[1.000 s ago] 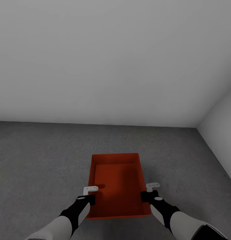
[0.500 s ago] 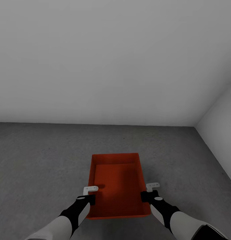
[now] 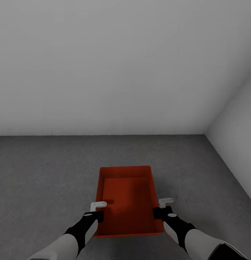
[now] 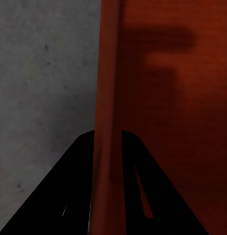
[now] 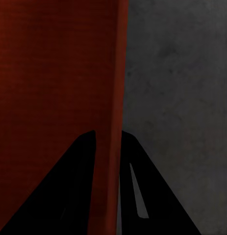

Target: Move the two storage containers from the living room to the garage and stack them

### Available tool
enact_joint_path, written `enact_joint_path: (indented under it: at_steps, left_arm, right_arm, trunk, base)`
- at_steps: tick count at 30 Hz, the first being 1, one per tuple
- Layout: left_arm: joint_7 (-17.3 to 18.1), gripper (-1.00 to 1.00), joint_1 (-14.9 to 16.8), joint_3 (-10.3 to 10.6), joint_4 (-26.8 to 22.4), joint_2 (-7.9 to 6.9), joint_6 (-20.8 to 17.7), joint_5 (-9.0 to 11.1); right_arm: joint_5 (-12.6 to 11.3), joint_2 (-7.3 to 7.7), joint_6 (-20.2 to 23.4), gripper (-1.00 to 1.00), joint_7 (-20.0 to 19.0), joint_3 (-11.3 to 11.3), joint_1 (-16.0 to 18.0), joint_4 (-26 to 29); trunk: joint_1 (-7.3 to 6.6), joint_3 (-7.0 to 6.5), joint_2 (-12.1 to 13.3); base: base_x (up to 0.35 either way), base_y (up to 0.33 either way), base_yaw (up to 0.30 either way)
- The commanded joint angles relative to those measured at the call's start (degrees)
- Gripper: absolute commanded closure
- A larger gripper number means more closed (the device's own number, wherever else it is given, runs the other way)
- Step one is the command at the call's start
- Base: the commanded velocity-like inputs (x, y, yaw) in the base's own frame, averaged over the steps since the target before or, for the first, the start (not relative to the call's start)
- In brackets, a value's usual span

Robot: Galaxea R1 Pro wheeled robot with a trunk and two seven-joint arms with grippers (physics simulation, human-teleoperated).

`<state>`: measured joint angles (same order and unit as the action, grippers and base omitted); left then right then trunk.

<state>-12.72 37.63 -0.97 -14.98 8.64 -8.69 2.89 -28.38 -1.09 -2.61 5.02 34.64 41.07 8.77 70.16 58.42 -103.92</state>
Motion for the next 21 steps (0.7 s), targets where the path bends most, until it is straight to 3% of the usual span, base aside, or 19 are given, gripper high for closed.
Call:
enact_joint_path:
  at_steps: [1, 21]
  left_arm:
    - [-0.46, 1.0, -0.01, 0.71, -0.32, -0.03, -0.37, -0.69]
    - [-0.55, 1.0, -0.01, 0.69, -0.32, -0.04, -0.37, -0.69]
  right_arm:
    - [-0.8, 0.12, -0.29, 1.0, 0.51, -0.63, 0.06, -0.86]
    - [-0.8, 0.12, -0.29, 1.0, 0.51, -0.63, 0.06, -0.86]
  trunk:
    - [-0.01, 0.12, -0.02]
    - [-0.01, 0.77, -0.02]
  base:
    - [0.0, 0.0, 0.0]
    - [0.0, 0.0, 0.0]
